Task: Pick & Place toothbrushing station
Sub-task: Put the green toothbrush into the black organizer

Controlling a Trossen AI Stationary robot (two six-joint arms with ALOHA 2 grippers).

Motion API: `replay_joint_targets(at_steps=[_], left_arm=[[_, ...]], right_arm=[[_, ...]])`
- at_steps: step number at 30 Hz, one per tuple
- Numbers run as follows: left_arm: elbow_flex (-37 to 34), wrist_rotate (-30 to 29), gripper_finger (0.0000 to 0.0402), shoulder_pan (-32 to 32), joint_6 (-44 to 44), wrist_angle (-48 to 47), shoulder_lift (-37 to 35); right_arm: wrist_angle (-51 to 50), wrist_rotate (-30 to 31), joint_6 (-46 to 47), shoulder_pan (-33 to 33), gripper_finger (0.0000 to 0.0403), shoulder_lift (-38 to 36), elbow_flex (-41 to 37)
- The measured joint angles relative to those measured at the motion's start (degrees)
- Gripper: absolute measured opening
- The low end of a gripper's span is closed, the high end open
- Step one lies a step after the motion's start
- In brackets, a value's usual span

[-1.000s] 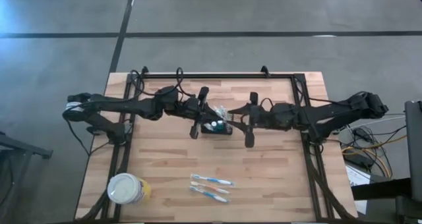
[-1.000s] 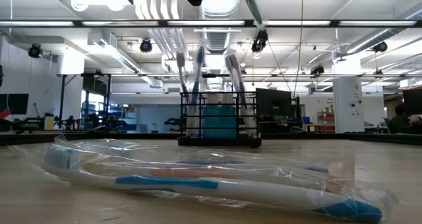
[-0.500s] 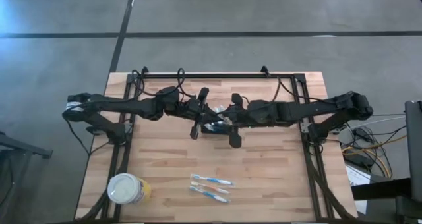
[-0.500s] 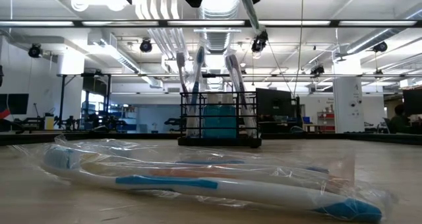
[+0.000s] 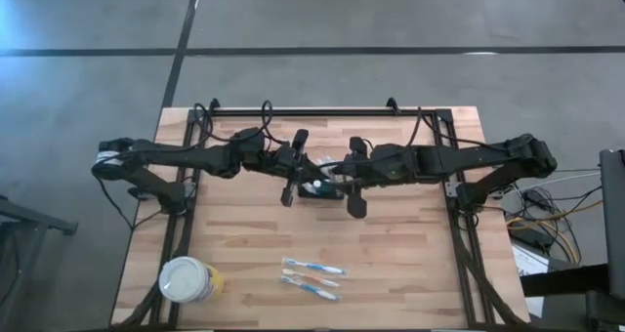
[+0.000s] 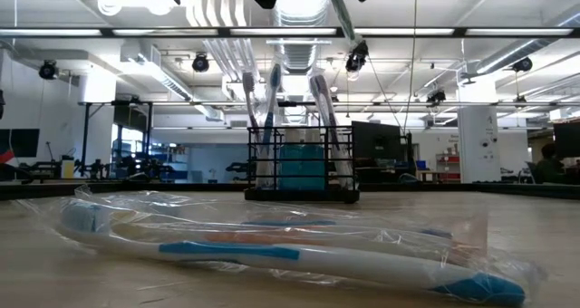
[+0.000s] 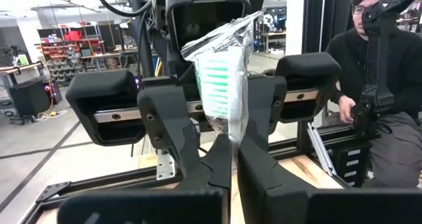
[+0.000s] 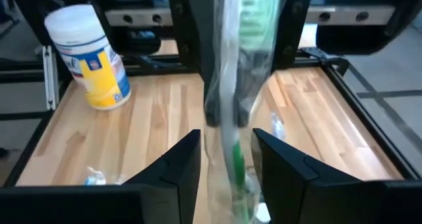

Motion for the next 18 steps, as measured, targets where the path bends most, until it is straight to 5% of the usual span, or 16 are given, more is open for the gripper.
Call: replay_joint_targets(at_steps=[6,14,18], left_arm=[[0.0,-0.3,0.0007,0.0,0.1,-0.1,0.0],[0.0,-0.4,0.0007,0.0,0.5,-1.1,0.0],[0.0,-0.5,0.0012,0.0,0.1,-1.1,0.0]], right_arm=[[-0.8,0.0,-0.1,0.0,0.0117,0.5,-0.1],[-1.1,-0.1,-2.4,0.0,0.0022,0.7,-0.1],[-1.1,-0.1,-2.5,0.0,0.0018,0.6,-0.1]])
